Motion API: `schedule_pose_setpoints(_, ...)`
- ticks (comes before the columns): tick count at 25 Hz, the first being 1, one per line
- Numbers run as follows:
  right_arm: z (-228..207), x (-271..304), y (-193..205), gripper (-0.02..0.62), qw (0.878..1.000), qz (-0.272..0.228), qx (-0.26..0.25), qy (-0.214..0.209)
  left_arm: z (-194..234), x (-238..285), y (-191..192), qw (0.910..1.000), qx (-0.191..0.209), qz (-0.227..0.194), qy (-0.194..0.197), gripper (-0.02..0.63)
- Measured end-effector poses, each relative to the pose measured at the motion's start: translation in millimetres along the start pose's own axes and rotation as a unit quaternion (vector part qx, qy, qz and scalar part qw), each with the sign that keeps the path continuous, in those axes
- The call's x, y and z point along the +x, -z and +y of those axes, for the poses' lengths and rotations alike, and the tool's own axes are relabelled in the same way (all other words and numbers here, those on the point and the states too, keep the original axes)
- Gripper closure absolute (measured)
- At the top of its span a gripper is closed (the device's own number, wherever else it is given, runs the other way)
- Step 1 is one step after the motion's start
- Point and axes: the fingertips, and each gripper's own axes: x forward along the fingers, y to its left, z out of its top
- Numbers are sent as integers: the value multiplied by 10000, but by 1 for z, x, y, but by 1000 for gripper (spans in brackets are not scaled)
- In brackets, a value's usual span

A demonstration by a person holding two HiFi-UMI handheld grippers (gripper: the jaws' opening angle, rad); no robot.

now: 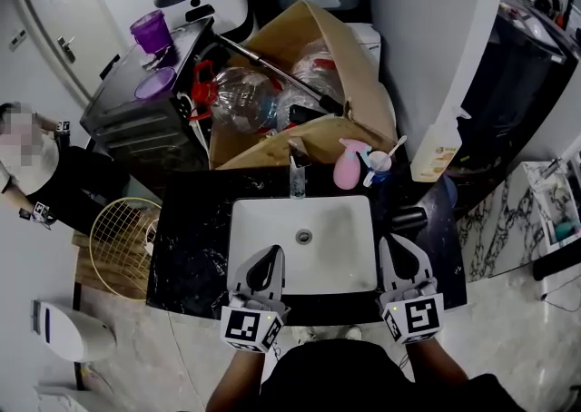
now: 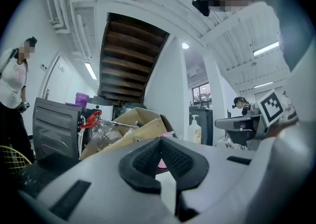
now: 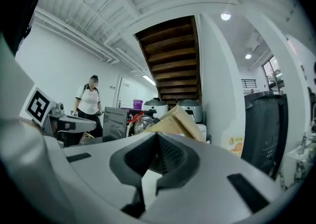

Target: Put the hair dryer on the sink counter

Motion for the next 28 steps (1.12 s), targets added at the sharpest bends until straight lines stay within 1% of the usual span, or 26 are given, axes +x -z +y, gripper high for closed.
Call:
schedule_pose_setpoints(3, 6, 1, -5, 597, 9996, -67, -173, -211, -4, -2, 1, 10000, -3, -31, 47, 607)
schedule_pose_setpoints(6, 10, 0, -9, 597, 9993, -99, -141, -321, -6, -5, -1, 9999, -23, -84, 80, 607)
schedule_pose_setpoints(12, 7, -4, -22, 597, 9992, -327, 87, -216, -16, -5, -2, 9998, 13, -52, 198, 607)
schedule_pose_setpoints(15, 7, -4, -24, 597, 9990, -386, 136, -186, -21, -5, -3, 9997, 7, 53, 245, 607)
schedule_pose_setpoints(16, 6, -5, -24, 597, 9990, -408, 123, -146, -23, -5, -3, 9996, 3, 68, 284, 607)
schedule_pose_setpoints(19, -1, -8, -25, 597, 9989, -455, 21, 99, -32, -3, -6, 9985, 2, -120, 541, 607)
schedule_pose_setpoints(21, -6, -8, -24, 597, 9987, -455, 27, 208, -37, -3, -6, 9978, 19, -164, 642, 607)
schedule_pose_setpoints(24, -7, -10, -24, 597, 9987, -451, 25, 251, -41, -2, -5, 9976, 13, -163, 666, 607)
schedule_pose_setpoints(28, -4, -9, -26, 597, 9984, -449, -219, 249, -43, -4, -7, 9975, 2, -143, 693, 607)
